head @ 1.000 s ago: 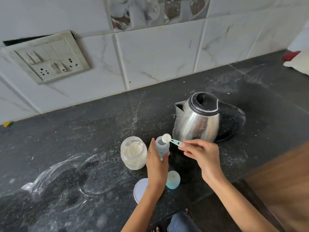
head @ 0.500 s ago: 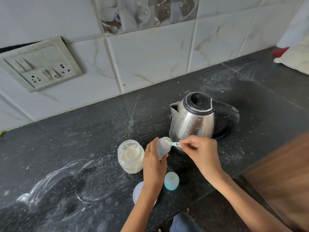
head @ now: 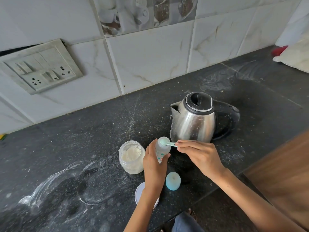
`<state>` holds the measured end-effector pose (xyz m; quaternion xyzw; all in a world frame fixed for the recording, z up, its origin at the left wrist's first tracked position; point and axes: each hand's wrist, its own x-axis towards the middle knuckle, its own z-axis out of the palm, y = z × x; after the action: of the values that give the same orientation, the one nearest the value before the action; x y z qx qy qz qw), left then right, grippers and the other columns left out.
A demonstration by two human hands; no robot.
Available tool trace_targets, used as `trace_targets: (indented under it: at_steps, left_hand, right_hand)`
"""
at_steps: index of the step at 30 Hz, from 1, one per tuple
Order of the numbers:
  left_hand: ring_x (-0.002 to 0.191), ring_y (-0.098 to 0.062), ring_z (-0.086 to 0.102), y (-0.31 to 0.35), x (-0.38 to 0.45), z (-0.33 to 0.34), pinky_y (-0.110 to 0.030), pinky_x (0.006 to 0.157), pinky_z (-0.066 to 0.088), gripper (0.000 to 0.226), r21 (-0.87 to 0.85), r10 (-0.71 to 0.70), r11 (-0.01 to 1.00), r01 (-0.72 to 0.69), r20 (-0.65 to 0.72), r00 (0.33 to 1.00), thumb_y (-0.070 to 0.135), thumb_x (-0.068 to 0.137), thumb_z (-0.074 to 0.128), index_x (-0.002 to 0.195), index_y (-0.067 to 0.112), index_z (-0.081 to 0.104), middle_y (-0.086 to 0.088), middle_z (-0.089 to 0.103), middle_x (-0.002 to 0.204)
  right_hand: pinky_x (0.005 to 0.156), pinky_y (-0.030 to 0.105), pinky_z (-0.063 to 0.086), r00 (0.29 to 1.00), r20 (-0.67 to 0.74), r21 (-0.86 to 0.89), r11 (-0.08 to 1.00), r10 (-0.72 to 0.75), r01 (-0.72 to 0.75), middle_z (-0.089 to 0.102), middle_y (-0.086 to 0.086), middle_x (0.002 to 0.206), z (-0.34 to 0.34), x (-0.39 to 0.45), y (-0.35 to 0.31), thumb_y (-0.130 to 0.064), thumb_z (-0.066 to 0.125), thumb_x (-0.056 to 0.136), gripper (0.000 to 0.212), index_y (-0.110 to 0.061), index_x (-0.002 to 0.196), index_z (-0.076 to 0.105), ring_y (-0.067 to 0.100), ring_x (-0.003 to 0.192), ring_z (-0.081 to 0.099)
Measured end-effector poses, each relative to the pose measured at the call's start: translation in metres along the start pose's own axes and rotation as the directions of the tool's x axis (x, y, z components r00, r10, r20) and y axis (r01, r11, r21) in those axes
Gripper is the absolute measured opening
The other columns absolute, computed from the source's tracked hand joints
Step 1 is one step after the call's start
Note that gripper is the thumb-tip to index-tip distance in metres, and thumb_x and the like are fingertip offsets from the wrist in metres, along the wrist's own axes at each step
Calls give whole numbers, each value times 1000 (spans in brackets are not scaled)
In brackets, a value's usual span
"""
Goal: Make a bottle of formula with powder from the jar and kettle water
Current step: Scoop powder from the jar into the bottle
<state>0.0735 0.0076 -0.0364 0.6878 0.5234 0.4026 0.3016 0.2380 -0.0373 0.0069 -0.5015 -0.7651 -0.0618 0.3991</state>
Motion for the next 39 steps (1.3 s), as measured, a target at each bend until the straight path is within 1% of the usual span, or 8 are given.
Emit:
trace_targets:
  at_steps: [4, 9, 18, 21, 24, 28, 32, 39]
  left_hand:
    - [110, -16, 57, 1, 0, 0, -35, 93, 49, 58, -54, -44, 998, 44, -3, 999, 8, 76, 77, 128, 13, 52, 2, 62, 122]
    - [110, -15, 57, 2, -2, 3, -37, 92, 49, 58, -77, -67, 995, 66, -8, 998, 8, 76, 77, 127, 16, 51, 4, 61, 122]
    - [109, -14, 57, -2, -7, 6, -36, 92, 50, 68, -113, -168, 979, 168, 10, 986, 13, 74, 80, 132, 18, 47, 3, 61, 121]
    - [117, -12, 53, 0, -11, 2, -18, 95, 42, 77, -97, -176, 979, 177, 25, 984, 15, 74, 81, 140, 14, 42, 2, 57, 131]
    - [118, -4, 50, 5, -24, -8, 1, 90, 31, 68, -52, -131, 990, 131, 5, 991, 16, 80, 76, 139, 16, 43, 8, 55, 133]
    - [108, 8, 47, 7, -46, -33, 3, 86, 31, 50, -3, -83, 997, 83, -70, 994, 18, 83, 73, 129, 17, 52, 16, 56, 122]
    - [104, 0, 57, 0, -56, -52, -8, 87, 41, 36, -10, -109, 994, 109, -140, 984, 18, 84, 71, 117, 17, 58, 12, 63, 115]
    - [103, 4, 57, -3, -63, -59, -14, 87, 45, 31, -14, -117, 993, 116, -181, 977, 15, 84, 72, 112, 19, 60, 16, 62, 109]
  right_hand:
    - [64, 31, 61, 946, -50, 190, 933, 321, -306, 79, 1, 83, -3, 10, -5, -1, 82, 73, 12, -8, 83, 80, 12, 73, 75]
    - [68, 20, 59, 785, 34, 364, 724, 618, -586, 77, -6, 74, -11, 23, -11, -2, 83, 72, 12, -10, 81, 81, 3, 68, 73]
    - [64, 12, 54, 647, 51, 490, 545, 761, -680, 76, -3, 70, -5, 27, -20, 0, 81, 74, 9, -8, 78, 78, 7, 65, 72]
    - [63, 14, 55, 614, 44, 540, 498, 788, -678, 76, -2, 70, -4, 26, -24, -2, 81, 75, 10, -10, 78, 77, 9, 66, 72]
    - [64, 17, 55, 602, 89, 603, 438, 794, -667, 76, 0, 72, -3, 28, -30, -3, 81, 76, 8, -10, 80, 77, 13, 70, 73]
    - [67, 22, 57, 578, 180, 673, 329, 796, -663, 77, 5, 76, 6, 40, -38, -4, 79, 77, 8, -7, 83, 76, 18, 76, 75]
    - [68, 25, 59, 654, 234, 614, 412, 720, -673, 76, 4, 75, 28, 57, -45, -4, 79, 77, 7, -8, 81, 76, 17, 73, 73]
    - [60, 28, 58, 854, 239, 270, 813, 462, -515, 74, -9, 69, 74, 77, -54, -9, 77, 74, 7, -16, 74, 75, 6, 61, 69]
